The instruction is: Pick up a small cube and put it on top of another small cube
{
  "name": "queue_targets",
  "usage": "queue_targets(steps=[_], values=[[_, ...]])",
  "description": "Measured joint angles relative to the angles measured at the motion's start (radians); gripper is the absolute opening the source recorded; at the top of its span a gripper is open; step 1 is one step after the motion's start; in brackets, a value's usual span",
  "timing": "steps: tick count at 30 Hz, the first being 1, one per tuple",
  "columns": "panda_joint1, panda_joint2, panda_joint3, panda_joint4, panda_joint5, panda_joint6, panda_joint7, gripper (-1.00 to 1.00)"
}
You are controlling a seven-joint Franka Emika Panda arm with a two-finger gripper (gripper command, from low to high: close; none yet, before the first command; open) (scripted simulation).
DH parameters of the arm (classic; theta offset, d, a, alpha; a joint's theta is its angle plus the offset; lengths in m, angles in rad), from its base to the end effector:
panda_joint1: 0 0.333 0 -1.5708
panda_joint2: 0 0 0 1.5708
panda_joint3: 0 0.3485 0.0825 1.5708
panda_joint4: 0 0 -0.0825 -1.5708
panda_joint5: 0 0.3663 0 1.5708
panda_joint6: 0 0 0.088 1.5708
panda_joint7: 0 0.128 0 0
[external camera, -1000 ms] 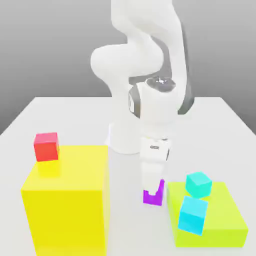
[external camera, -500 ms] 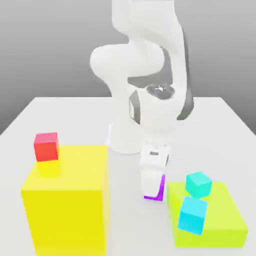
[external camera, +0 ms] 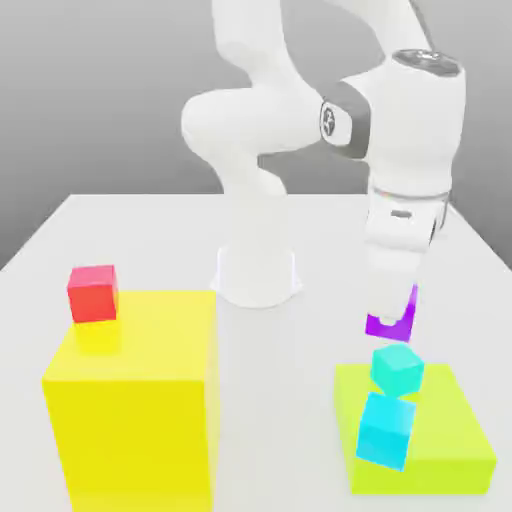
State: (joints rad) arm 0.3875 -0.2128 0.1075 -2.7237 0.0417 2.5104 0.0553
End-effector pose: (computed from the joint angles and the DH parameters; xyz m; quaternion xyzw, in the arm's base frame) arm 0.3328 0.1784 0.3154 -0.9797 -0.2004 0.0009 0.0008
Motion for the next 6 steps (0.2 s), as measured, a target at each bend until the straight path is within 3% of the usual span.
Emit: queue_targets(steps=[3, 4, 6], values=[[-0.002, 0.1, 0.005, -0.014, -0.015, 0.113, 0.018, -1.0], [-0.003, 0.118, 0.006, -0.017, -0.018, 0.135, 0.021, 1.0], [-0.003, 0.118, 0.006, -0.017, -0.018, 0.135, 0.021, 1.0]])
